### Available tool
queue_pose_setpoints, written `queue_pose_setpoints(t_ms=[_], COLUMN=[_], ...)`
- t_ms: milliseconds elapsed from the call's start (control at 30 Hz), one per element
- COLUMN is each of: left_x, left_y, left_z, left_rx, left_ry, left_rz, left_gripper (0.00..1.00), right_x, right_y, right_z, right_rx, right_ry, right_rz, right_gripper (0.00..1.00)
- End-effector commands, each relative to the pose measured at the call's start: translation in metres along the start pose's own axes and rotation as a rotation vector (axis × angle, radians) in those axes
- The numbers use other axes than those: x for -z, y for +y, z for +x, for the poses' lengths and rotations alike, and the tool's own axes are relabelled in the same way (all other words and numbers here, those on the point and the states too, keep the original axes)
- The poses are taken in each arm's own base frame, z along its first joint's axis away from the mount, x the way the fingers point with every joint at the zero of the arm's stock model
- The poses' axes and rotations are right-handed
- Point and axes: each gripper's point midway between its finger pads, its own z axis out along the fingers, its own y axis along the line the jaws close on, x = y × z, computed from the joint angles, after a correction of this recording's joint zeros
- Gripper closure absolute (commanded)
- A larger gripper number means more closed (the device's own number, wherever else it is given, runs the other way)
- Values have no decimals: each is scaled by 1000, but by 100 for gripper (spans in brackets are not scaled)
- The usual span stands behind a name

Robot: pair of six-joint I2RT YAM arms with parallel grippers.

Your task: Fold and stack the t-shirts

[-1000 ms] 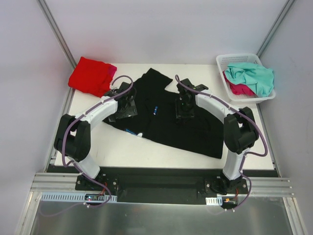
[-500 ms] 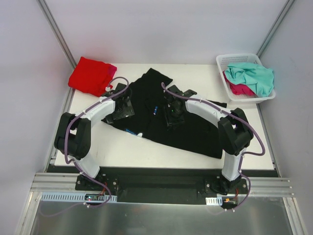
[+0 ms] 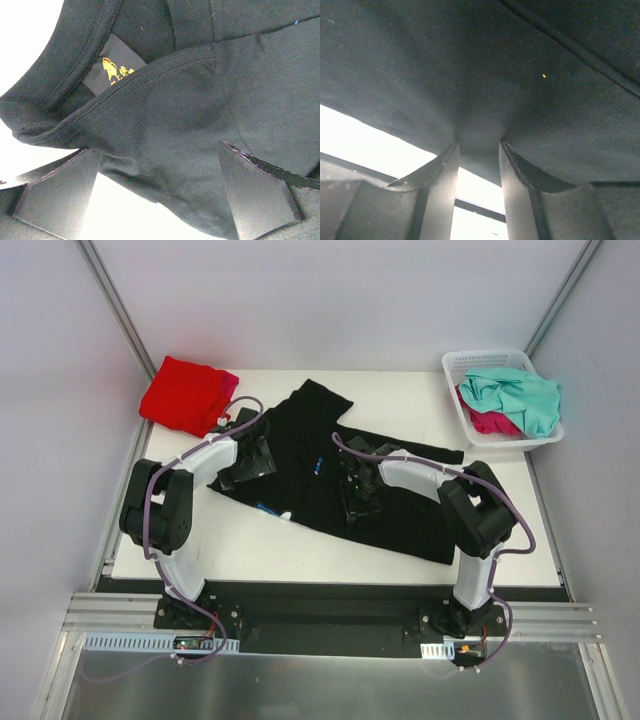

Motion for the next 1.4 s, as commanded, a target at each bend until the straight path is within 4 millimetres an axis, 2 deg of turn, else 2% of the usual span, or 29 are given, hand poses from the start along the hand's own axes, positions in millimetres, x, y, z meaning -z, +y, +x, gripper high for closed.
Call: queue_pose_setpoints(t_ms=[0,200,467,867,1167,1300,1367], left_x=[10,11,17,27,23,12,8], left_y=[-9,-4,-1,9,13,15,19], left_z=[-21,-22,-16,-9,-8,1,6], left_rx=[15,15,30,27,54,65,73], left_ry=[-38,-36,-32,-44,-52,-23,-16], left_rz=[49,50,63,57,32,15,2], left_gripper=[1,1,1,1,1,1,1], right_x=[1,1,24,30,59,72,77], right_y=[5,-14,-27,-57,-38,-26,-27], right_z=[4,24,21,35,18,15,16], right_rx=[-27,-52,-74,-110,-79,-63,-68], right_ry=[-17,-11,-78,-91,-139,-178,-182], right_rz=[-40,-4,20,73,28,2,10], right_gripper=[60,60,60,62,62,62,62])
